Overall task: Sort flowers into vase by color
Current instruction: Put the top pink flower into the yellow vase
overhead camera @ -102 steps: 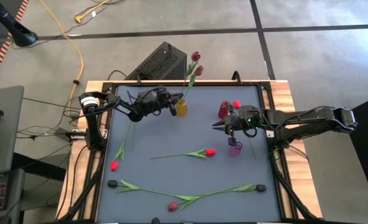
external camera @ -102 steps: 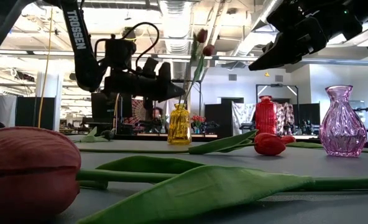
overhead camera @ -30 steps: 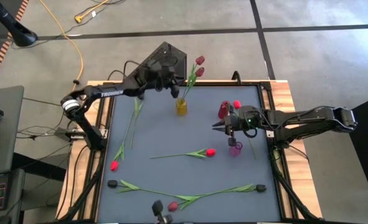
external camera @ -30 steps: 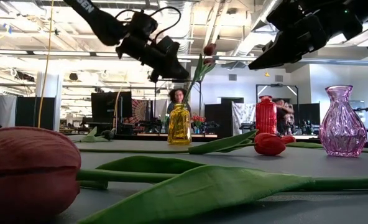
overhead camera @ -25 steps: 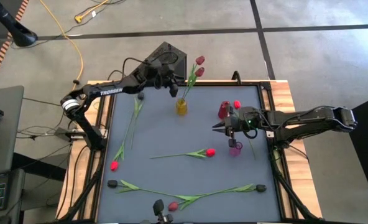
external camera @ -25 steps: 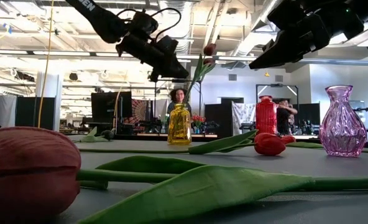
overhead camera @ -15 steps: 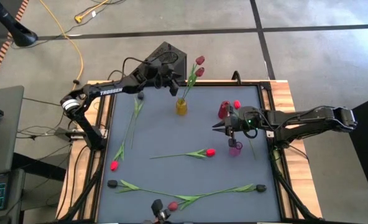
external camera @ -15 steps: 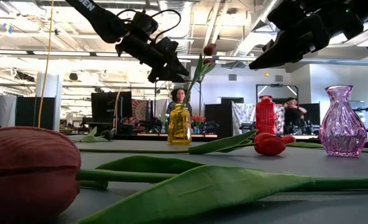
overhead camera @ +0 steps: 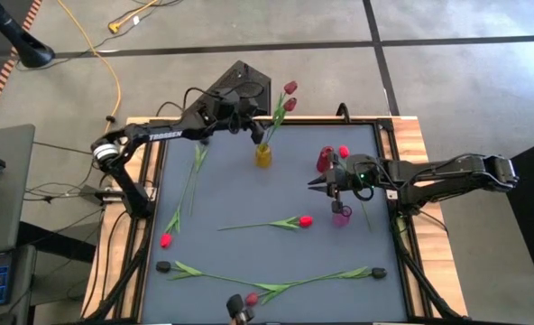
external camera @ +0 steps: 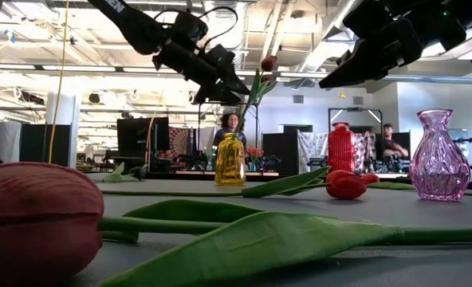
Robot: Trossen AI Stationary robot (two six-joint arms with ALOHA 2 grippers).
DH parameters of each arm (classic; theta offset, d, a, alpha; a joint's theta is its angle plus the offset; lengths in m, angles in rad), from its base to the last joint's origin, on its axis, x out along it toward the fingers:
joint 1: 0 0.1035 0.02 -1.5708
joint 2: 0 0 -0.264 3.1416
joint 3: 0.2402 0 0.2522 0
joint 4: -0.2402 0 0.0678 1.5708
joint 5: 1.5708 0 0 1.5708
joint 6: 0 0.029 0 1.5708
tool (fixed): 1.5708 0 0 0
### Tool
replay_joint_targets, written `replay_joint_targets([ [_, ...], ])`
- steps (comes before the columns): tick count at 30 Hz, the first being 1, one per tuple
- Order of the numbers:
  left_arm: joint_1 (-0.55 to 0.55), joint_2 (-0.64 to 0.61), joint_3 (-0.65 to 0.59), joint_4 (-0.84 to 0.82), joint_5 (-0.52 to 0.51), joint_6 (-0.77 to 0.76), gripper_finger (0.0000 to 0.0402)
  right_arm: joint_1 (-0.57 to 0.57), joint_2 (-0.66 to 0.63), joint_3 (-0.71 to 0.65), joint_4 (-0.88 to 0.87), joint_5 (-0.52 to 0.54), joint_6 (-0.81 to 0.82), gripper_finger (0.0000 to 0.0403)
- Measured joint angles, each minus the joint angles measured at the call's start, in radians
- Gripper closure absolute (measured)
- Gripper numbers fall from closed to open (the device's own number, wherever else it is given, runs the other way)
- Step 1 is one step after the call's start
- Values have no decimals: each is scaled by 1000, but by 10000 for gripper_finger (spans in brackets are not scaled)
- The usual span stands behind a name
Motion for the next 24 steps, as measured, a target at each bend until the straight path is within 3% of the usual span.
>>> replay_joint_targets([
  [7, -5, 56, -1, 70, 24, -11, 169, 1, 0, 0, 0, 0, 0, 321],
  [15, -4, 56, -1, 43, 15, 12, 177, 0, 0, 0, -1, 0, 0, 321],
  [24, -4, 56, -1, 46, 21, 37, 261, 0, 0, 0, -1, 0, 0, 321],
])
